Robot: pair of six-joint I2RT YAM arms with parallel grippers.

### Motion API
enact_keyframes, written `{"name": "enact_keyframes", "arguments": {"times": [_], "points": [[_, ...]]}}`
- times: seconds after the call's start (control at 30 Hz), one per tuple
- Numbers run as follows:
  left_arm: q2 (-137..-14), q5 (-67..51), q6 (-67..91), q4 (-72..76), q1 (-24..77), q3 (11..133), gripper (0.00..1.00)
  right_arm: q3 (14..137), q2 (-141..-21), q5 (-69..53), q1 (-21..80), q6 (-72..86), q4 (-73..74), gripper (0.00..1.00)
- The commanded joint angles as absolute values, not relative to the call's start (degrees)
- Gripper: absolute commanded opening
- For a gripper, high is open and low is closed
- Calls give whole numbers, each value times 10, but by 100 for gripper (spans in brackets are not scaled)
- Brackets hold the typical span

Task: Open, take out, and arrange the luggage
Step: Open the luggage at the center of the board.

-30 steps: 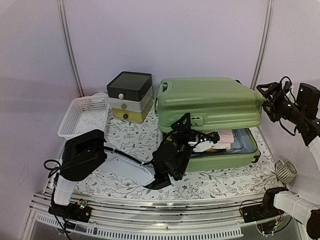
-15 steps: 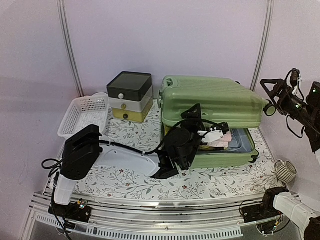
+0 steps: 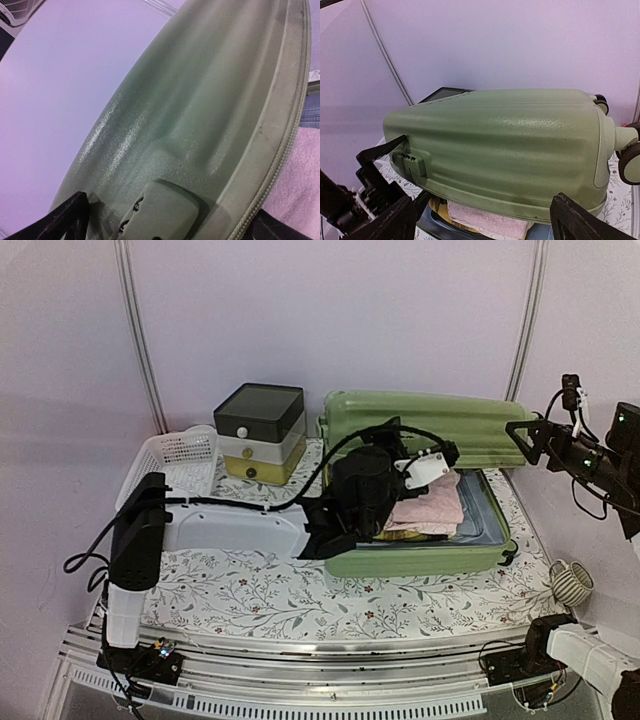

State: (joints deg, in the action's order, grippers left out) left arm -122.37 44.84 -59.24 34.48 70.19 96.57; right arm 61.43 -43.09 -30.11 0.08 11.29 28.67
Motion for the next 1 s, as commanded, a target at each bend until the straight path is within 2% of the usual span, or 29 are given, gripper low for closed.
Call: {"name": "enact_keyframes", "arguments": {"times": [0.0, 0.1, 0.33, 0.53, 0.7, 0.9, 0.97], "points": [[-1175, 399, -428, 226, 624, 1001, 97, 619, -441, -362, 18, 77, 258, 92], [-1171, 369, -382, 170, 603, 1021, 97, 612, -457, -371, 56, 75, 257, 91], [-1181, 312, -323, 104, 573, 1058, 97, 565, -454, -289, 203, 2, 223, 91], [-1182, 294, -296, 78, 557, 1080, 97, 551, -485, -283, 258, -64, 211, 87], [-1175, 280, -285, 66, 548, 1085, 97, 553, -538, -205, 293, -103, 211, 85], [-1168, 276, -283, 61, 542, 1085, 97, 580, -593, -158, 295, -121, 183, 78], [-1166, 274, -282, 60, 540, 1084, 97, 594, -613, -122, 296, -114, 164, 66]]}}
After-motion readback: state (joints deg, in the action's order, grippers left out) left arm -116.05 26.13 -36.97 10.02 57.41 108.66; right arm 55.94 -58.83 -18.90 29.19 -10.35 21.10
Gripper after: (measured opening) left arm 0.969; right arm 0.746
